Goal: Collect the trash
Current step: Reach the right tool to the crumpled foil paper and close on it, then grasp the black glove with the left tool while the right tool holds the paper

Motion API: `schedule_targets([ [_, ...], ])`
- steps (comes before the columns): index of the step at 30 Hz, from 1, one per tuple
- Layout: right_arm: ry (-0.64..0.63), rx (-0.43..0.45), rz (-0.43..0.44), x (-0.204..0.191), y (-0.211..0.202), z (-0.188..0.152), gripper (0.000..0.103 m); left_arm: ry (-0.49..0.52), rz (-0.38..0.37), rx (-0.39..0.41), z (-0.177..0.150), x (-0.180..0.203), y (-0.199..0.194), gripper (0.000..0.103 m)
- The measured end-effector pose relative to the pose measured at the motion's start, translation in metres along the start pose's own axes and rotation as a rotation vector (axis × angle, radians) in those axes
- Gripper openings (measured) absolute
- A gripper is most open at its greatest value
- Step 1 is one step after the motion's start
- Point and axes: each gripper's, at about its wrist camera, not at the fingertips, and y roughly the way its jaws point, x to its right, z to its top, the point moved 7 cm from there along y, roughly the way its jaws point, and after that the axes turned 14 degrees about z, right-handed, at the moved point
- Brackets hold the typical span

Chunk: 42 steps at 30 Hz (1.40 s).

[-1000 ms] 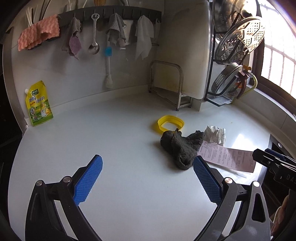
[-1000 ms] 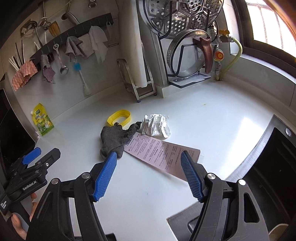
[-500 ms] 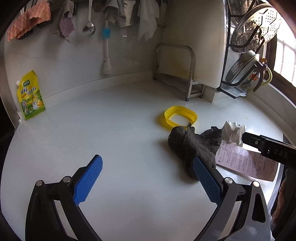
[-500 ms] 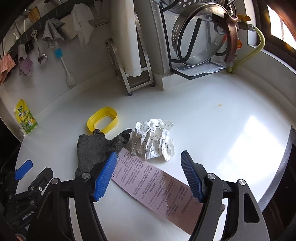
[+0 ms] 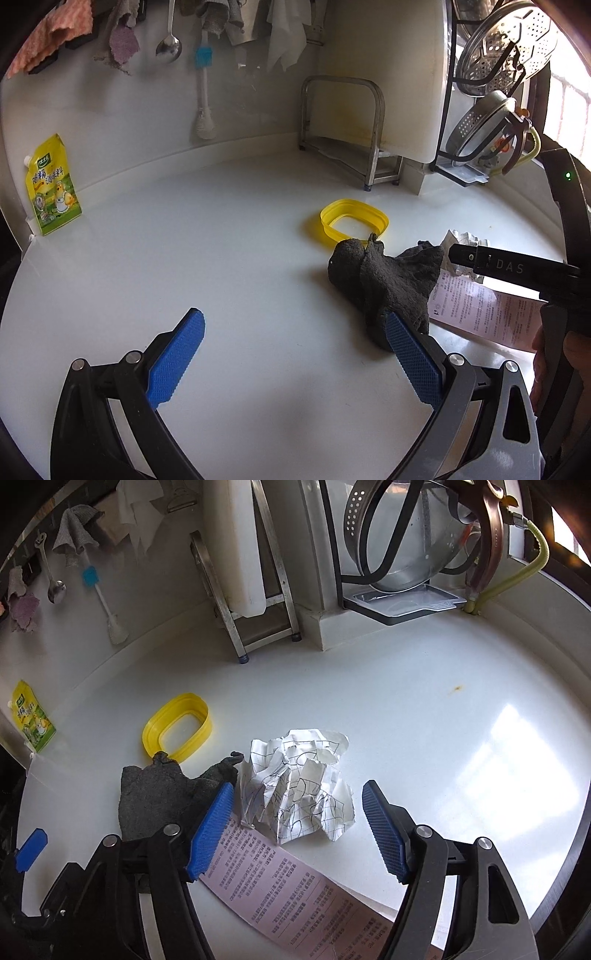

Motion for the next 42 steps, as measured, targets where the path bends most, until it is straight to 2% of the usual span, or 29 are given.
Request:
schedule_targets([
  [2, -0.022, -0.007, -0.010, -0.002, 0.002, -0.001, 0.052, 0.004, 0.003, 0.001, 0.000, 0.001, 0.000, 0.097],
  [7, -0.049, -0.005, -0.002, -0.008, 0.002, -0.002, 0.030, 0.008, 0.009, 0.005, 0.002, 0.002, -0.003, 0.097],
  [13, -0.055, 0.062, 0.017, -0.012, -0.017, 0.000, 0.026, 0.032, 0.016, 0.022, 0.006, 0.013, -0.006, 0.097],
  [22, -0.026, 0.158, 0.021, -0.002, -0.065, -0.011, 0.026, 0.053, 0.018, 0.012, 0.015, 0.043, 0.001, 0.097],
  [31, 0.010, 0.178, 0.041, 0.009, -0.080, -0.015, 0.026, 0.092, 0.073, -0.039, 0.015, 0.067, 0.025, 0.097],
  [34, 0.008, 0.182, 0.043, 0.007, -0.081, -0.014, 0.026, 0.094, 0.071, -0.040, 0.015, 0.069, 0.027, 0.093],
  [36, 0.007, 0.181, 0.044, 0.007, -0.081, -0.014, 0.026, 0.103, 0.060, -0.047, 0.014, 0.072, 0.028, 0.074],
  [37, 0.006, 0.181, 0.044, 0.007, -0.080, -0.014, 0.026, 0.107, 0.047, -0.053, 0.013, 0.073, 0.028, 0.071],
  [40, 0.005, 0.181, 0.044, 0.006, -0.081, -0.015, 0.026, 0.120, 0.020, -0.049, 0.013, 0.078, 0.025, 0.049],
  [41, 0.005, 0.181, 0.043, 0.006, -0.081, -0.015, 0.026, 0.122, 0.003, -0.052, 0.012, 0.080, 0.024, 0.036],
  [42, 0.003, 0.180, 0.043, 0.006, -0.081, -0.015, 0.026, 0.123, -0.010, -0.054, 0.011, 0.081, 0.023, 0.030],
])
